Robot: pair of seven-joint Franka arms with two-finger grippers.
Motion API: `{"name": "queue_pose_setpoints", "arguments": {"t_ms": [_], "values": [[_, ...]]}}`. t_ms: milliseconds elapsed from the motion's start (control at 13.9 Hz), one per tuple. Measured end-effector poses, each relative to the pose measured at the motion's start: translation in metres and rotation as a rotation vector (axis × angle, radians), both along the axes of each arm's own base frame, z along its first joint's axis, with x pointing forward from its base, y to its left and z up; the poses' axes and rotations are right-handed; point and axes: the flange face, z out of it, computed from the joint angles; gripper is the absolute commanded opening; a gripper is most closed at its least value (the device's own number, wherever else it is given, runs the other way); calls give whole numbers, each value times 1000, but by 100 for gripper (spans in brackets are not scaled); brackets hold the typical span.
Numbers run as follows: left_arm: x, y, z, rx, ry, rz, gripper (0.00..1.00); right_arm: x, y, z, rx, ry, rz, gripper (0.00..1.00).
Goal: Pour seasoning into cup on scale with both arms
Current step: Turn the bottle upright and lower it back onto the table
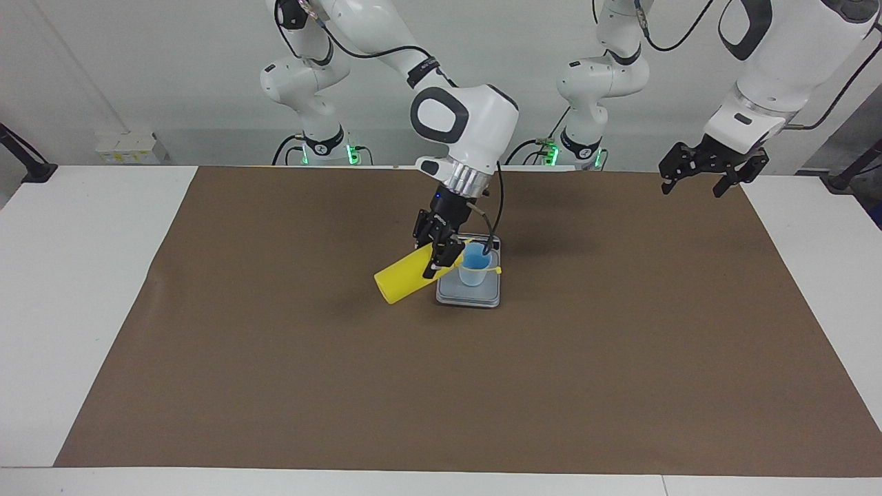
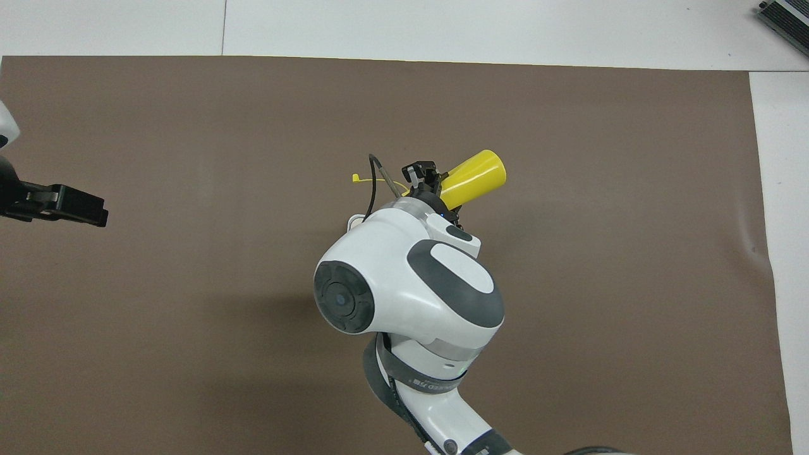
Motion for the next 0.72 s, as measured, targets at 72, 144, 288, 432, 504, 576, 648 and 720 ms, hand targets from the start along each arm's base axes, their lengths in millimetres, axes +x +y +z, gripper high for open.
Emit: {"name": "queue_pose_setpoints", "arguments": {"t_ms": [72,144,288,432,504,576,648,720], "values": [[0,0,0,0,0,0,100,2,-9,8,52,31,-30,0],[0,0,0,0,0,0,100,6,-19,16,101,63,-53,0],[0,-1,0,0,0,-1,100,11,-40,28,178,127,-72,0],[0,-3,0,0,0,-5,100,14,-54,34,229,166,-94,0],[0,-3,0,0,-2,-5,100,17,-63,37,257,178,-114,0],[0,-3,1,0,-6,-5,100,21,-73,41,296,195,-135,0],[1,-3,1,-1,-13,-4,100,25,-84,45,345,220,-158,0],[2,-2,2,-1,-20,-3,100,28,-97,48,391,251,-175,0]]}}
